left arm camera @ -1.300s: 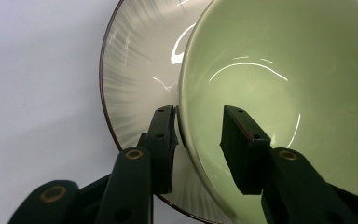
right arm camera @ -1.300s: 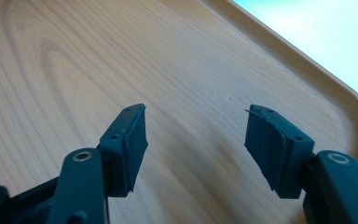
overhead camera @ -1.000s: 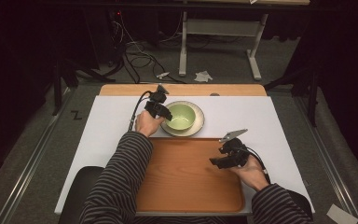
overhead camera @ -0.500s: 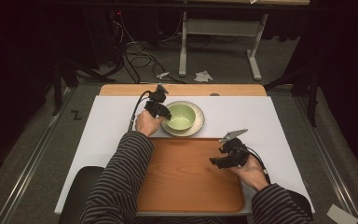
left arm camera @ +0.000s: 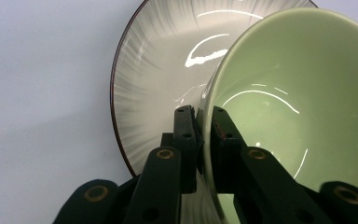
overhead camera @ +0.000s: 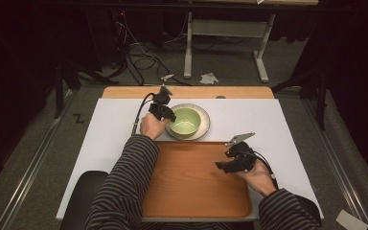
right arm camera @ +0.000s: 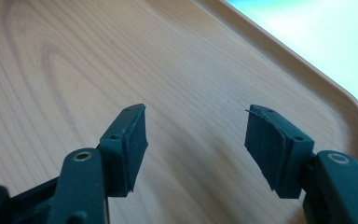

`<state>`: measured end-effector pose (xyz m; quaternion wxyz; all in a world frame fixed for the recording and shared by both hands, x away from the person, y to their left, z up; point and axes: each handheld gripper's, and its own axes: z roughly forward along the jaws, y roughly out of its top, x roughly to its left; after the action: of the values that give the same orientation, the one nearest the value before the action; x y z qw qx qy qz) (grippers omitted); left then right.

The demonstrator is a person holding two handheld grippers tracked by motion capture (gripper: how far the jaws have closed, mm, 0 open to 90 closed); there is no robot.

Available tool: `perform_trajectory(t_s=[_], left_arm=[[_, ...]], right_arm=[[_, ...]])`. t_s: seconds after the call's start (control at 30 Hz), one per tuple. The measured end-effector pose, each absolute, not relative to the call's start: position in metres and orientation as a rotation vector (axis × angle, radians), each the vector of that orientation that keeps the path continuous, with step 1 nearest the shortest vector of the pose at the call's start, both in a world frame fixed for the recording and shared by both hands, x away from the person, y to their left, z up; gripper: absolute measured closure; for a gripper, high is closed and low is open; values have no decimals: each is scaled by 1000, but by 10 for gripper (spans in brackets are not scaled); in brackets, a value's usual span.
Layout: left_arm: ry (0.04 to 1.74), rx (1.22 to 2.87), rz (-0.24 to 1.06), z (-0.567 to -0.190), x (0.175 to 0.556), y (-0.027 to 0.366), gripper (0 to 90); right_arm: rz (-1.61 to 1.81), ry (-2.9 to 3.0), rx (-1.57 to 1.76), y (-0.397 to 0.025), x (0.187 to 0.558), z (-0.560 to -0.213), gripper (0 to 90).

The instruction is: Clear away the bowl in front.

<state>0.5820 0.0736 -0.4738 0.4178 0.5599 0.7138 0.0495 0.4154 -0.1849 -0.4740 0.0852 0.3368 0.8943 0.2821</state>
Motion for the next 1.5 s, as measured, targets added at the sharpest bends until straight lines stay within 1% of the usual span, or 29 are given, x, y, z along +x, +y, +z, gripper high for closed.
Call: perform_trajectory(t_s=[0.6,1.5], left_arm=[[1779,1407,143,-473,581,72,845],[1693,1414,129,-449,567,78,844]], right_arm=[[845,2663,1007,-185,415,-474,400],[822,2669,1001,-185,415,-474,400]])
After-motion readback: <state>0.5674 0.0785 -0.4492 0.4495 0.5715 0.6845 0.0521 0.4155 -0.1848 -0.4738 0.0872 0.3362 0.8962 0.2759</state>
